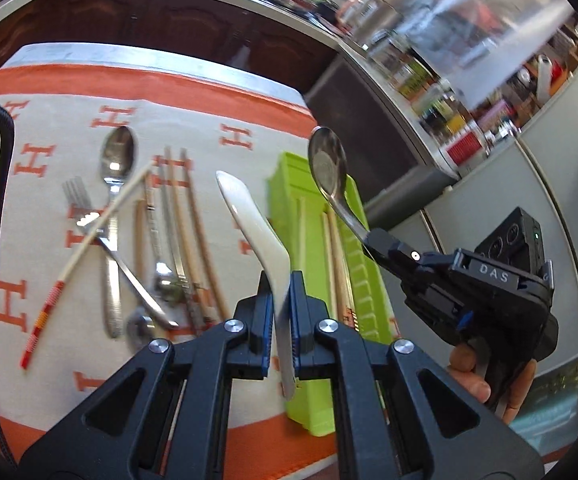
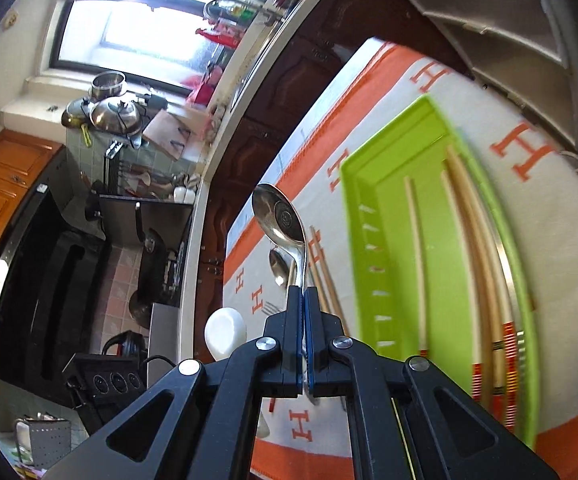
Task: Organize utensils
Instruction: 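Carry the white spoon in the left tool while the right tool carries the metal spoon to the tray, then open both tools to drop the spoons into the green tray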
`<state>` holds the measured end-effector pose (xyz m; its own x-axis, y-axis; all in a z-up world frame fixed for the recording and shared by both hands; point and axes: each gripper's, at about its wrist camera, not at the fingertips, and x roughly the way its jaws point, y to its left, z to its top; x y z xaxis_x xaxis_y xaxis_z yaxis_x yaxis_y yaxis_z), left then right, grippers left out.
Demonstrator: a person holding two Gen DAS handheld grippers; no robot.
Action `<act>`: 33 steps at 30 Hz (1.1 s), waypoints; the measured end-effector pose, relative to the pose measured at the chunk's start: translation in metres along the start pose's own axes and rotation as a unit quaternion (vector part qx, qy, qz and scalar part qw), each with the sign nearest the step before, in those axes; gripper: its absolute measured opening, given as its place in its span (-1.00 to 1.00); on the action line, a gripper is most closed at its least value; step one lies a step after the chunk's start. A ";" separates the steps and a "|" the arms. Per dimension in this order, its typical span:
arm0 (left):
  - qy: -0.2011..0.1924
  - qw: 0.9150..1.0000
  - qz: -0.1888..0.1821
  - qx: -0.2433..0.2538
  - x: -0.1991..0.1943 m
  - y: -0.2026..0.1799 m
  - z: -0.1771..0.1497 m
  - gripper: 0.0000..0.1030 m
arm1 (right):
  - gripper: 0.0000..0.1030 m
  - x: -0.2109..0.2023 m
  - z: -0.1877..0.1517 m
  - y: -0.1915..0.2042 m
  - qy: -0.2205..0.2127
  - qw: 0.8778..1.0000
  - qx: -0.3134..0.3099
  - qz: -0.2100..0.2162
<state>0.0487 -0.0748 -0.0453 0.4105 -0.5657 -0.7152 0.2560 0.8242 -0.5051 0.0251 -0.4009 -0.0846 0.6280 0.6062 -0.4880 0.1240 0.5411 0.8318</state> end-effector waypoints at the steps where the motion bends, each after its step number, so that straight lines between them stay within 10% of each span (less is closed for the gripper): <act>1: 0.006 1.000 -0.002 0.009 0.003 -0.010 -0.003 -0.91 | -0.99 -0.011 0.001 -0.006 -0.009 1.000 0.003 -0.004; 14: 0.096 0.994 -0.007 0.058 0.073 -0.061 -0.011 -0.91 | -0.99 -0.066 0.018 -0.084 -0.050 0.995 0.061 -0.056; 23: 0.139 0.988 0.012 0.072 0.099 -0.058 -0.011 -0.91 | -0.97 -0.018 0.030 -0.069 -0.038 0.993 0.040 -0.106; 33: 0.136 0.988 0.019 0.071 0.098 -0.051 -0.005 -0.90 | -0.40 0.023 0.031 -0.027 -0.030 0.990 -0.008 -0.137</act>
<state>0.0716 -0.1723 -0.0915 0.1773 -0.5050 -0.8447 0.3727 0.8288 -0.4173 0.0603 -0.4197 -0.1103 0.6162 0.4001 -0.6784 0.2849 0.6898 0.6656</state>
